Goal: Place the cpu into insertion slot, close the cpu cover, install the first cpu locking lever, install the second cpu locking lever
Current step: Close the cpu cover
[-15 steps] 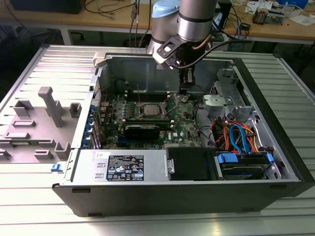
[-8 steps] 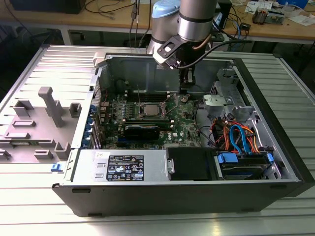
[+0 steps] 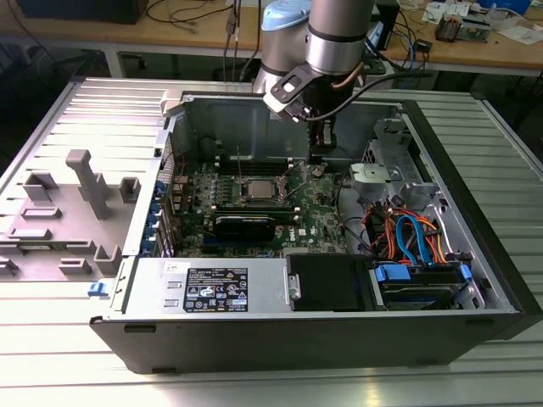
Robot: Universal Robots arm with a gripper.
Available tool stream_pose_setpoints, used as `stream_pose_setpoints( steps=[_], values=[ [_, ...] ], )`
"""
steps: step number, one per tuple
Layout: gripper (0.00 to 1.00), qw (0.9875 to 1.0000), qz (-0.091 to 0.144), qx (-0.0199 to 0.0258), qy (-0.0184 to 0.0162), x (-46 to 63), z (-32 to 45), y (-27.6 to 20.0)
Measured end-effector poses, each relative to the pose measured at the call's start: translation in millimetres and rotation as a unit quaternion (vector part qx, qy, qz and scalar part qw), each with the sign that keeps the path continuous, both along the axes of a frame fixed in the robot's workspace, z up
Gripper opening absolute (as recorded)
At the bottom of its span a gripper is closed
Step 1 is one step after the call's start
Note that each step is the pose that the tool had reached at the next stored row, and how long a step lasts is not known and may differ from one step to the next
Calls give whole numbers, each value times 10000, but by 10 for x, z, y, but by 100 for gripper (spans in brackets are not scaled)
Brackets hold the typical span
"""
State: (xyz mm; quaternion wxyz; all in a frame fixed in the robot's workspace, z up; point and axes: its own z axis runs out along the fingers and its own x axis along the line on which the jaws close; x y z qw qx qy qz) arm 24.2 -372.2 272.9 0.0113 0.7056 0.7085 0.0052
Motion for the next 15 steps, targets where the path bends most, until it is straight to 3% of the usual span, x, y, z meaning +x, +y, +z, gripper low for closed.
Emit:
stream_pose_setpoints(
  steps=[4,6,11,15],
  values=[
    [11,10000,65,-8,25,28,-63,1],
    [11,9999,98,-9,51,100,-70,0],
    [11,9999,114,-8,52,105,-136,1],
    [11,9999,115,-8,83,106,-219,1]
  ],
)
